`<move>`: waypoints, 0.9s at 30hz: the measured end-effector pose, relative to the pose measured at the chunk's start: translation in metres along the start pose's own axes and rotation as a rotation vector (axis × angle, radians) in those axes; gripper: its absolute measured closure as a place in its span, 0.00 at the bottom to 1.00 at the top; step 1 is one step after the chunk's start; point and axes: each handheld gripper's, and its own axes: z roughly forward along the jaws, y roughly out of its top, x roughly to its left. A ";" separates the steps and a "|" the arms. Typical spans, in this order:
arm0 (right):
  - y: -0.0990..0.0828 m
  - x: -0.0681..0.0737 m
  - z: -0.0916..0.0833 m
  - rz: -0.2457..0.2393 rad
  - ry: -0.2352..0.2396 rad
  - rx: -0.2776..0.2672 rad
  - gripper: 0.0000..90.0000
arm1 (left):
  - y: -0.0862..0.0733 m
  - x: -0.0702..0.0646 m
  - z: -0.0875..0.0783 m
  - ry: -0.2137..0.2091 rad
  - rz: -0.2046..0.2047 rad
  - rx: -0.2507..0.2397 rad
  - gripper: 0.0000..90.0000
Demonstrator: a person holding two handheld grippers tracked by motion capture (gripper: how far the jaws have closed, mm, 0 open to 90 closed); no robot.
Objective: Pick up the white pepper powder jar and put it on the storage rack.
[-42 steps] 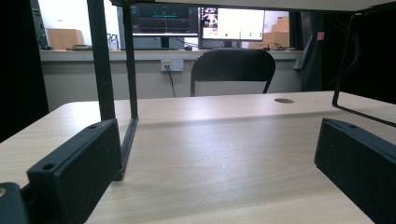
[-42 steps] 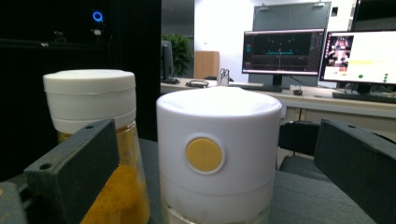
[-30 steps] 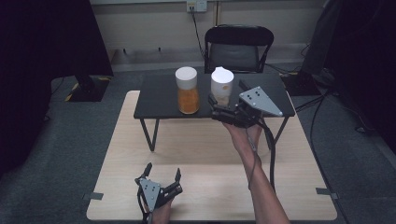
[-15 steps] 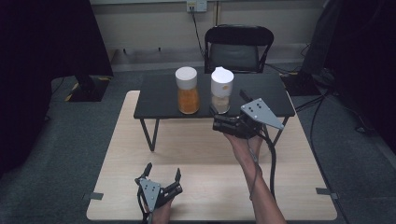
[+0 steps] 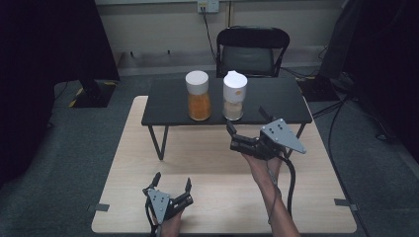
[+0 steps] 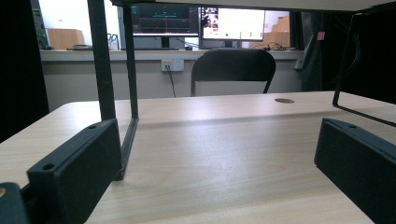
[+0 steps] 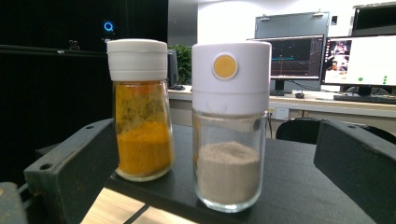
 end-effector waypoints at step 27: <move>-0.031 0.005 -0.035 -0.018 -0.038 0.009 0.00 | 0.000 -0.001 0.000 0.004 0.000 0.000 0.00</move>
